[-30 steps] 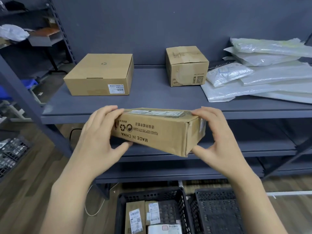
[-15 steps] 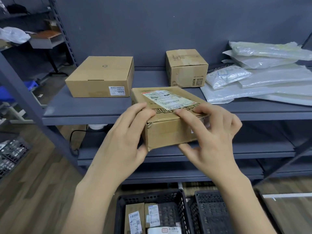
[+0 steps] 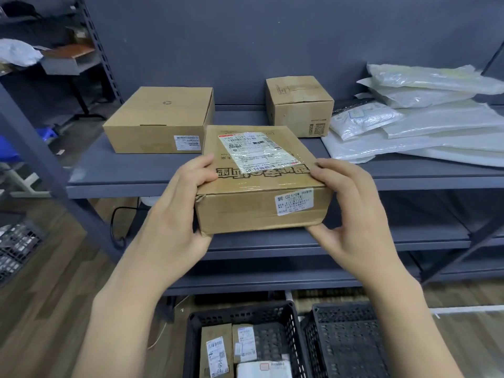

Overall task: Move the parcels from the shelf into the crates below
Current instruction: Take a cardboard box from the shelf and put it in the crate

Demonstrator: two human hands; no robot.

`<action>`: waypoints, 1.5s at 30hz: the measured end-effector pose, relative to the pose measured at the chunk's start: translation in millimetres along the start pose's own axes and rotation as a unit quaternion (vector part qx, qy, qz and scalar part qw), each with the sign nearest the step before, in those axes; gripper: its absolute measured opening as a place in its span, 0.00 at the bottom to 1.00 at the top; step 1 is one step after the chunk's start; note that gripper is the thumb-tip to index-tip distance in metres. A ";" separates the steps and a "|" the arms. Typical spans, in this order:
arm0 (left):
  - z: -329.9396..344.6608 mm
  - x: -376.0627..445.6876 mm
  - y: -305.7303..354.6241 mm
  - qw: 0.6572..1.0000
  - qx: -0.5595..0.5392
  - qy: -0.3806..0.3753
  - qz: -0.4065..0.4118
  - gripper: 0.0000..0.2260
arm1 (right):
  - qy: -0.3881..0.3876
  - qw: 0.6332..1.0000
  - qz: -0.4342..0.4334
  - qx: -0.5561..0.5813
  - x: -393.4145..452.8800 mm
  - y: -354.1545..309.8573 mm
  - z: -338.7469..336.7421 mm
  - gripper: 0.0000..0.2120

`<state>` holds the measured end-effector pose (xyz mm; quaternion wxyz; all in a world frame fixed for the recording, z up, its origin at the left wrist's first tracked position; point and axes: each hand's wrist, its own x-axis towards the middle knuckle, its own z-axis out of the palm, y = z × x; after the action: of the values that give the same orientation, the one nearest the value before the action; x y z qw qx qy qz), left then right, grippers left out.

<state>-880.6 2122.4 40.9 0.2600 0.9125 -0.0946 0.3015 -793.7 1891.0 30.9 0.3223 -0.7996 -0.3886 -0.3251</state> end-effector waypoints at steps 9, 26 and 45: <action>-0.4 -4.7 11.6 0.997 -0.014 -0.001 -0.081 0.33 | 0.039 0.998 -0.003 0.038 -3.1 -7.3 5.5 0.28; 19.9 -17.6 -7.2 0.992 -0.019 0.124 -0.017 0.32 | -0.048 0.987 0.096 0.116 -10.0 -13.2 14.1 0.39; 44.2 -46.7 -22.2 0.998 -0.014 0.047 -0.047 0.42 | -0.089 0.975 0.160 0.129 -46.5 -19.8 34.6 0.40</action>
<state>-888.6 2118.4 -26.6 0.2907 0.8969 -0.0437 0.3305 -823.4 1908.0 -19.9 0.4342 -0.8290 -0.3217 -0.1438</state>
